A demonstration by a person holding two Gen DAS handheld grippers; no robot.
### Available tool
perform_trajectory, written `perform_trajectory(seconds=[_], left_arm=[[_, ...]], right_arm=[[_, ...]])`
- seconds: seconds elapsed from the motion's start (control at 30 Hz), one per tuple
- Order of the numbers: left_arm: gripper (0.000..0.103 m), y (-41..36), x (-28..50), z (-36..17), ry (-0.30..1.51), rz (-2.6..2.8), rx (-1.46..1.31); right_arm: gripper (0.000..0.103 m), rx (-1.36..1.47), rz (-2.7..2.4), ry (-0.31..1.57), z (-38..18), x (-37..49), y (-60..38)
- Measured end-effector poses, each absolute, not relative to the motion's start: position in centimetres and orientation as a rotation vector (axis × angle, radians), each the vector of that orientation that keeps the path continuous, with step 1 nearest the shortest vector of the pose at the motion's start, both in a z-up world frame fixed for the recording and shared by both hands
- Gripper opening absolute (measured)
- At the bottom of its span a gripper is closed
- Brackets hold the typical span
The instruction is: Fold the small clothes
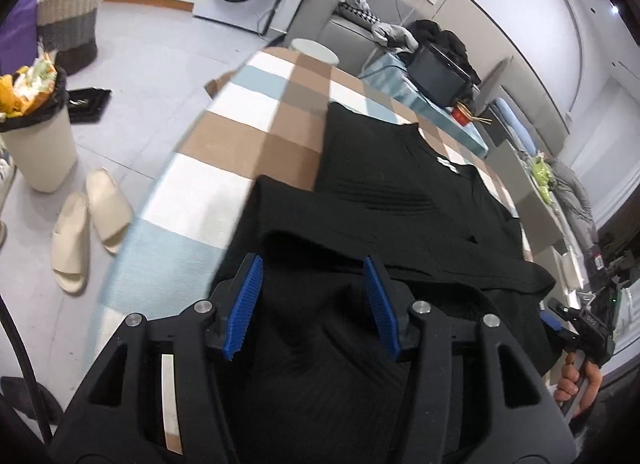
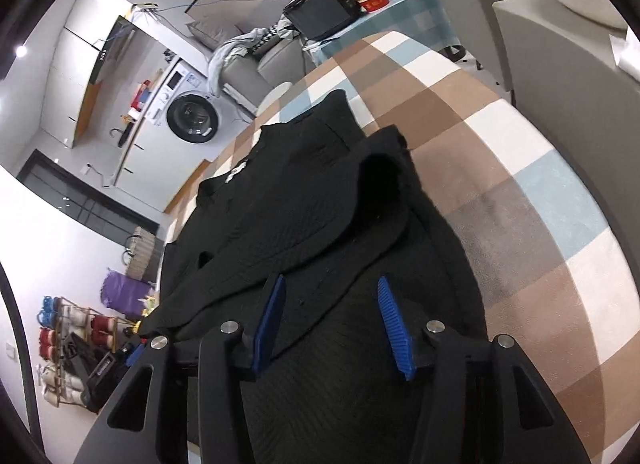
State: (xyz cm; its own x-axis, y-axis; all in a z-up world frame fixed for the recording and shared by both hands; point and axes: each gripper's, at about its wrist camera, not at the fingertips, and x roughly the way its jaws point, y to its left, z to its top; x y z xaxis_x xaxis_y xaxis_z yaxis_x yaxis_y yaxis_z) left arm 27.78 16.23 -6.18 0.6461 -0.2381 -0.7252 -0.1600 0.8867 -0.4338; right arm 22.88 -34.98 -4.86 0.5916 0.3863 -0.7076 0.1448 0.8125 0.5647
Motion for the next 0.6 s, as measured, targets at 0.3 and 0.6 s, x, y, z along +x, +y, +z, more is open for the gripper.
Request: perform_trajectory(seconds=[0.3, 0.6], left_arm=[[0.048, 17.2, 31.2, -8.0, 0.912, -0.005, -0.548], [0.047, 18.3, 32.2, -7.9, 0.888, -0.010, -0.579]], right_arm=[[0.049, 0.588, 0.143, 0.933, -4.1, 23.6, -35.5], [0.049, 0.656, 0.143, 0.904, -3.8, 24.1, -36.5]])
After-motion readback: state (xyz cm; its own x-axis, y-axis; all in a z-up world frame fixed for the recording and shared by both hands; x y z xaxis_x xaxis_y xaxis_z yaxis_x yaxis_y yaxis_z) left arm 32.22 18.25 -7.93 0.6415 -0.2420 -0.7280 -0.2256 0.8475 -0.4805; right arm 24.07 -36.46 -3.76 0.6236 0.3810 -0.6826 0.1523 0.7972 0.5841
